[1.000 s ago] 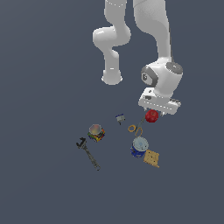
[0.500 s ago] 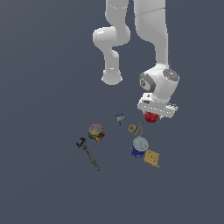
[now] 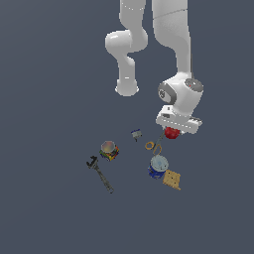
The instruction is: Pick up a designated object from a clutter of objects.
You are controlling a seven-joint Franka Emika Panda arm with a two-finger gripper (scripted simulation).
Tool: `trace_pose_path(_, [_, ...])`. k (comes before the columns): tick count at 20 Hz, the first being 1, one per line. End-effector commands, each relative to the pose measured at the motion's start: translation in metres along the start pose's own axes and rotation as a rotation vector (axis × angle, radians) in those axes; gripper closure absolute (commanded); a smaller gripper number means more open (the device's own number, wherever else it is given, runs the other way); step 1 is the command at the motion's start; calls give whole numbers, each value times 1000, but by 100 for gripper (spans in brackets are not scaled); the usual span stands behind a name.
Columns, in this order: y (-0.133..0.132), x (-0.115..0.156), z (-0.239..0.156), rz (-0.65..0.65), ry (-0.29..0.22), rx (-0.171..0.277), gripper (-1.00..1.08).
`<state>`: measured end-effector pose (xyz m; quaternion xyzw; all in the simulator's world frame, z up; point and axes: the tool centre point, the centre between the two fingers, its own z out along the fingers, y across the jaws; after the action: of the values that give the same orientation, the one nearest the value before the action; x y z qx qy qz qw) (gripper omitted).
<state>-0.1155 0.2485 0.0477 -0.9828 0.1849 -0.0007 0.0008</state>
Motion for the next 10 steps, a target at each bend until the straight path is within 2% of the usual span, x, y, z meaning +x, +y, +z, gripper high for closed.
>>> trace_pose_path(1, [0,0,0,0,0,0,108])
trace_pose_path(10, [13,10,-17,0,0,0,108])
